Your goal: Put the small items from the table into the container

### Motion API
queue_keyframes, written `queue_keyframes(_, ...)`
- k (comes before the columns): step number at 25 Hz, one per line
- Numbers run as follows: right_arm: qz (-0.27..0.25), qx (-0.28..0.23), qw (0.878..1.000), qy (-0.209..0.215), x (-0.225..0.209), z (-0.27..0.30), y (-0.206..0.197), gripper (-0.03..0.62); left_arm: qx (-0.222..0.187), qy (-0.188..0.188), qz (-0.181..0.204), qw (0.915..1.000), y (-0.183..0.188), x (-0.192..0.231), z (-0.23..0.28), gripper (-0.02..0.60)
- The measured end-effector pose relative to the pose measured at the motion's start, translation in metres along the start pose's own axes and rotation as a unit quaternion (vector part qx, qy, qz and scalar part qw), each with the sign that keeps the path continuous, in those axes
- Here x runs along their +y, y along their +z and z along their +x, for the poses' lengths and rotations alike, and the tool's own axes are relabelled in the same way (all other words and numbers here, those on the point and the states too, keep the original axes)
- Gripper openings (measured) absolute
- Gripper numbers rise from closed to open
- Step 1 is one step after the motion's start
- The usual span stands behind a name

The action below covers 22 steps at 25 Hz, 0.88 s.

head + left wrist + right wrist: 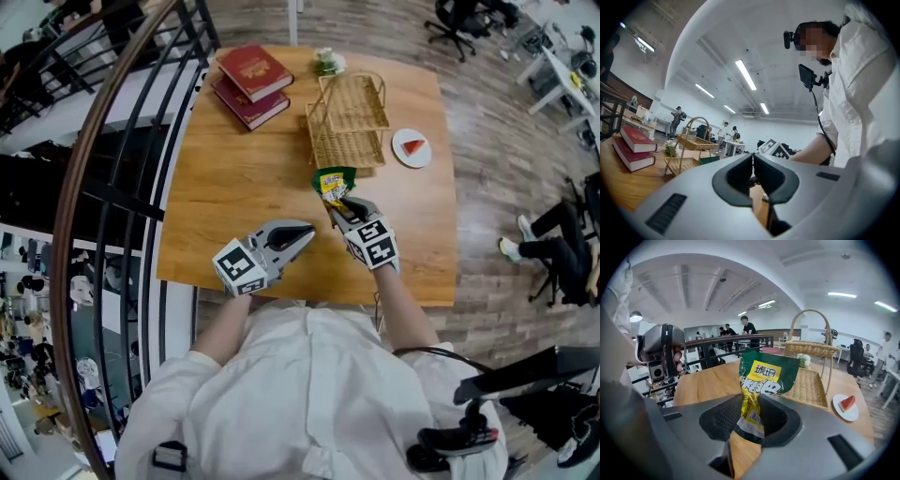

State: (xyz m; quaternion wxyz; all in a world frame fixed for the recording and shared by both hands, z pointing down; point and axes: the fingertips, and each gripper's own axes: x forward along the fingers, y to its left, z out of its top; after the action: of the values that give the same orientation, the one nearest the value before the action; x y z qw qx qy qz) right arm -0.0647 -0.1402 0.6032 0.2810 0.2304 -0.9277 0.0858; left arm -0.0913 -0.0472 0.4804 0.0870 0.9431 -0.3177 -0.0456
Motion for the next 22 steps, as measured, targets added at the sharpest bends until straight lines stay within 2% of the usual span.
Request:
queue_keyframes(8, 0.015, -0.009, 1.000, 0.004, -0.022, -0.031, 0.020, 0.123, 0.000, -0.018, -0.003, 0.9998, -0.002, 0.004, 0.022, 0.008)
queue_keyframes(16, 0.013, -0.002, 1.000, 0.001, -0.059, -0.058, 0.057, 0.121, -0.016, -0.023, 0.000, 0.9996, 0.016, 0.017, 0.036, 0.008)
queue_keyframes(22, 0.016, 0.010, 1.000, 0.019, -0.083, -0.061, 0.089, 0.121, -0.017, -0.024, 0.006, 0.9995, 0.021, 0.027, 0.041, 0.008)
